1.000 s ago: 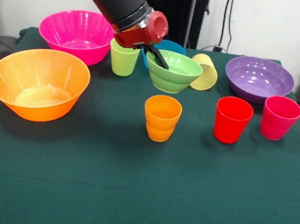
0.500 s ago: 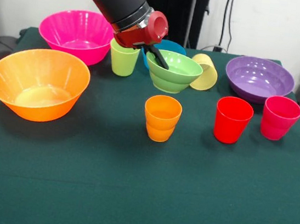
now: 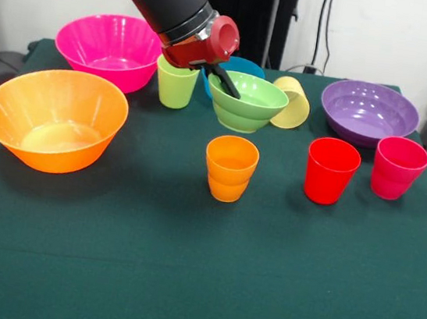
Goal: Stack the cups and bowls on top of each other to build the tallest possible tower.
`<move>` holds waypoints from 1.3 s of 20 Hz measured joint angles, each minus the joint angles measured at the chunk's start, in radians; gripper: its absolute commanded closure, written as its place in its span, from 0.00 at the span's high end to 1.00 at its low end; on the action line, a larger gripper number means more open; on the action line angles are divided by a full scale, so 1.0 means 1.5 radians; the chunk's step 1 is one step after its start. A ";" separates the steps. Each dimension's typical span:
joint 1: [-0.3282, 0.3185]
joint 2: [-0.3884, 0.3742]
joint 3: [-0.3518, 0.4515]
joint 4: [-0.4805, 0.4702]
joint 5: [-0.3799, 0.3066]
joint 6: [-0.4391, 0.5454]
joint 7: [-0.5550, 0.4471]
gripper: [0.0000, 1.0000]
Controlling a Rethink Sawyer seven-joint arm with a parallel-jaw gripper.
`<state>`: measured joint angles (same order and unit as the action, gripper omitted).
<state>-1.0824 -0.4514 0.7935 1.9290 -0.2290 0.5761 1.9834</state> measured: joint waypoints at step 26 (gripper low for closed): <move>0.000 0.019 0.000 -0.015 0.000 0.000 0.000 0.00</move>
<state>-1.0824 -0.4226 0.7938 1.9063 -0.2290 0.5761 1.9834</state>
